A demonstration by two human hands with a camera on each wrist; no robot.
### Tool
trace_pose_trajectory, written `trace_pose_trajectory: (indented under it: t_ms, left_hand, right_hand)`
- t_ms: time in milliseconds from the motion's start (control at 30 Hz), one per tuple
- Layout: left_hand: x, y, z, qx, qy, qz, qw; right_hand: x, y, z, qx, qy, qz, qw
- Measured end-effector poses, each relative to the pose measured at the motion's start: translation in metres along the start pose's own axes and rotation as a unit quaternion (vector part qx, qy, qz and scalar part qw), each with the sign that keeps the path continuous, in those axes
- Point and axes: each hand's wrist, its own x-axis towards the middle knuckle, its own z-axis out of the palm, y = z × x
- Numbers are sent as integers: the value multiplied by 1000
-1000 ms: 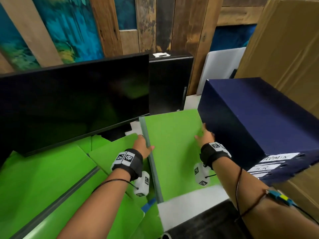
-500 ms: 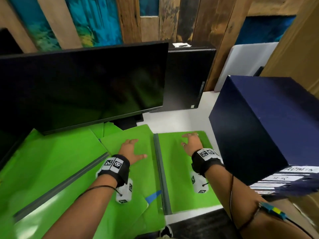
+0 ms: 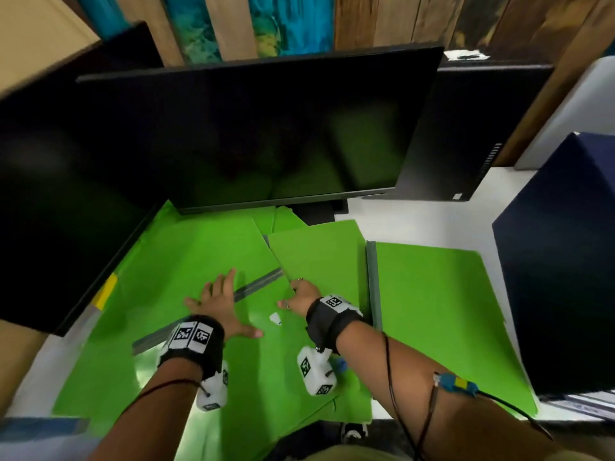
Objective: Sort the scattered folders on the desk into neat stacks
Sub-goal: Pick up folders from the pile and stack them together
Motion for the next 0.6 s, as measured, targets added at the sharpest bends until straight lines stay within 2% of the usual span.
trace_pose_trajectory:
  t_ms: [100, 167, 233, 333, 400, 467, 533, 600]
  left_hand:
    - [-5, 0, -9, -6, 28, -17, 999]
    - [-9, -2, -22, -43, 58, -8, 997]
    - [-17, 0, -42, -77, 89, 28, 993]
    - [-35, 13, -80, -78, 165, 70, 981]
    - [-49, 21, -106, -51, 263, 92, 959]
    - [-62, 27, -130, -61, 360, 119, 923]
    - [-70, 32, -148, -95, 411, 140, 896]
    - [-72, 36, -159, -130, 424, 153, 883]
  right_hand:
    - [-4, -8, 9, 20, 113, -81, 990]
    - [-13, -17, 8, 17, 138, -153, 978]
    - [-19, -25, -2, 41, 149, -225, 962]
    - [-26, -41, -39, 110, 198, -278, 933]
    - [-24, -44, -63, 154, 245, -277, 916]
    - [-23, -44, -84, 192, 283, -249, 906]
    - [-24, -40, -98, 263, 298, -218, 891]
    - [-26, -30, -105, 360, 274, -175, 874]
